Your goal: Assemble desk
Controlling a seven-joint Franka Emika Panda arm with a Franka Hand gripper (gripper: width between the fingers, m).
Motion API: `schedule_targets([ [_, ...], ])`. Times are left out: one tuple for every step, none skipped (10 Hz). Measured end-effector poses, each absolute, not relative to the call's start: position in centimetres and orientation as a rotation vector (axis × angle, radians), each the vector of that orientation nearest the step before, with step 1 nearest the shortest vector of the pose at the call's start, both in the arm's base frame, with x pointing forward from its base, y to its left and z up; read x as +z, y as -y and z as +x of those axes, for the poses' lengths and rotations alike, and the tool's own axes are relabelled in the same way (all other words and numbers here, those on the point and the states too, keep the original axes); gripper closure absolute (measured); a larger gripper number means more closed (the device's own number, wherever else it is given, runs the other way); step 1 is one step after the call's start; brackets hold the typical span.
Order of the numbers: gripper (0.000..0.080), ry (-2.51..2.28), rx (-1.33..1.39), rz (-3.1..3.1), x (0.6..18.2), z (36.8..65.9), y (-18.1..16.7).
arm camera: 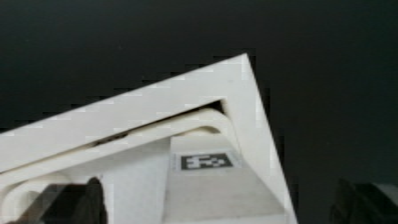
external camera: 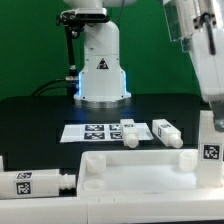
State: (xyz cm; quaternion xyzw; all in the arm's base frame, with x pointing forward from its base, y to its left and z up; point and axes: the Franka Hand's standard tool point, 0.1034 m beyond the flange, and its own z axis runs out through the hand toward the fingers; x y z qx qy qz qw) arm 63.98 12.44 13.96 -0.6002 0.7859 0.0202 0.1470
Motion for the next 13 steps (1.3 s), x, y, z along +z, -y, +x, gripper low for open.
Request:
schedule_targets([
  [0.0152,-2.244,0.070,-1.735,15.3,63.6,-12.8],
  [0.0151,-2.231,0.083,-1.747,16.1,63.1,-13.5],
  [0.0151,-2.232,0.085,-1.751,15.9,63.0,-13.5],
  [0.0151,-2.233,0.086,-1.752,15.7,63.0,-13.5],
  [0.0151,-2.227,0.084,-1.760,15.7,63.0,-13.5],
  [0.0151,-2.200,0.078,-1.793,15.7,62.9,-13.5],
  [0.0151,-2.183,0.078,-1.815,15.7,62.8,-13.8],
  [0.0151,-2.082,0.062,-1.931,15.9,62.2,-13.9],
  [0.0151,-1.895,0.043,-2.129,16.0,60.7,-14.2],
  [0.0151,-1.719,0.016,-2.303,15.6,59.7,-14.5],
  [0.0151,-1.617,-0.004,-2.385,15.1,59.5,-14.5],
  [0.0151,-1.558,-0.040,-2.423,14.6,59.6,-14.4],
  [0.0151,-1.503,-0.049,-2.458,14.7,59.7,-14.4],
])
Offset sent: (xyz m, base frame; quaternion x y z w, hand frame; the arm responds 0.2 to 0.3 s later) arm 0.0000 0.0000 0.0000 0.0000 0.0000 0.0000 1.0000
